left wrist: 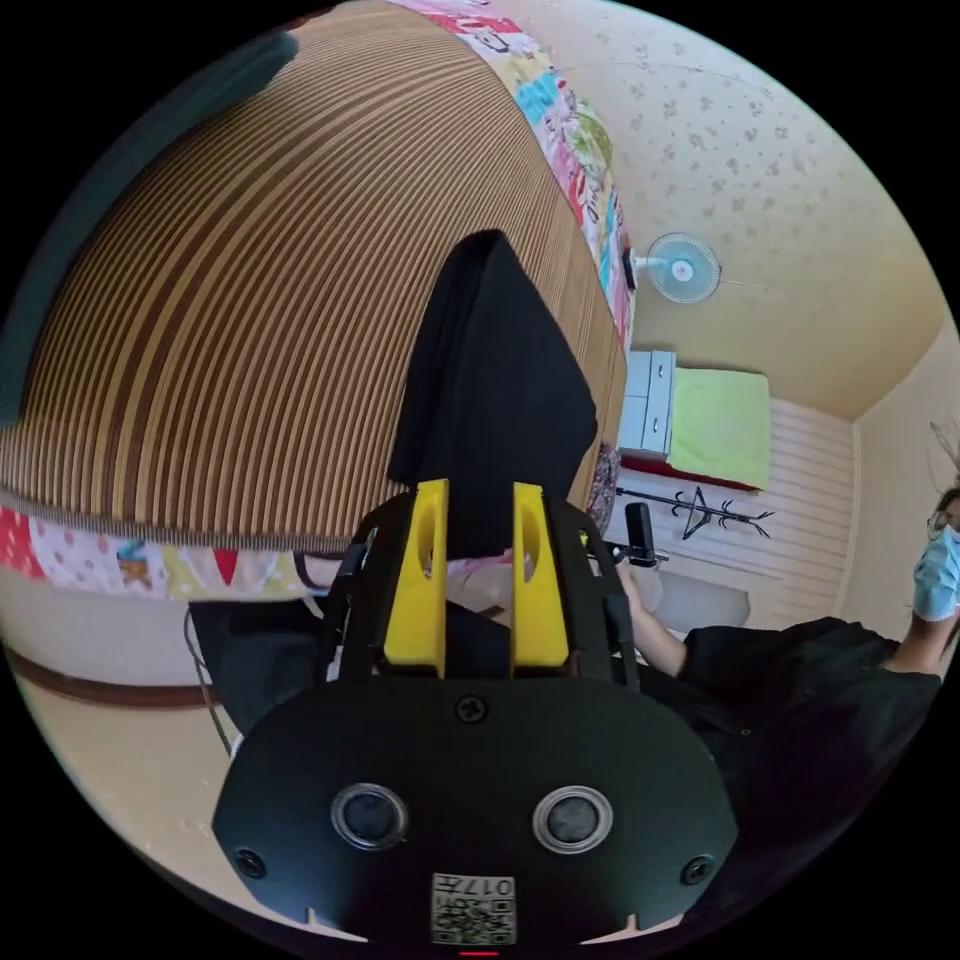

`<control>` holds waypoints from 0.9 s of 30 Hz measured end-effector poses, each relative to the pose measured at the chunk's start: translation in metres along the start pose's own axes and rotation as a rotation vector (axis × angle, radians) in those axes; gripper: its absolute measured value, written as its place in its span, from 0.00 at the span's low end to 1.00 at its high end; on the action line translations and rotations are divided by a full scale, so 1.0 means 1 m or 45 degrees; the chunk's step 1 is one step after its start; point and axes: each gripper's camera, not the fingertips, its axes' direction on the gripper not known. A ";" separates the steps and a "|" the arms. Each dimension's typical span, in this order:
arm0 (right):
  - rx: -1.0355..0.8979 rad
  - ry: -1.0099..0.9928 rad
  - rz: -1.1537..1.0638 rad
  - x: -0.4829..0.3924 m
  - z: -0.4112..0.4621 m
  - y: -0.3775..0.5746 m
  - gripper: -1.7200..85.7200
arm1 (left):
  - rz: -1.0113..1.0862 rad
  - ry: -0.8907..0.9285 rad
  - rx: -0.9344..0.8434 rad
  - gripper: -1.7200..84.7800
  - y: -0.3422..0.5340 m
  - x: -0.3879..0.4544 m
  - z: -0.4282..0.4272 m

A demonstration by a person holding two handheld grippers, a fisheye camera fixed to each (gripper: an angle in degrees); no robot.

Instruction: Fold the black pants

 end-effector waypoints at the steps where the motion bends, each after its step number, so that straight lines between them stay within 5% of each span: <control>1: 0.045 -0.028 -0.027 -0.005 -0.003 -0.015 0.22 | 0.053 -0.017 -0.005 0.17 -0.024 0.007 0.004; 8: -0.025 0.005 -0.043 -0.045 0.051 -0.108 0.19 | 0.156 -0.177 -0.304 0.18 -0.135 0.025 0.068; 15: -0.003 -0.041 0.033 -0.074 0.048 -0.063 0.08 | -0.074 -0.103 -0.411 0.11 -0.135 0.034 0.118; 21: 0.150 0.203 0.242 -0.016 -0.036 -0.009 0.08 | 0.038 -0.070 -0.644 0.11 -0.127 0.122 0.252; 27: 0.684 0.494 0.664 0.035 -0.212 0.052 0.10 | 0.064 0.191 -0.864 0.16 -0.139 0.229 0.442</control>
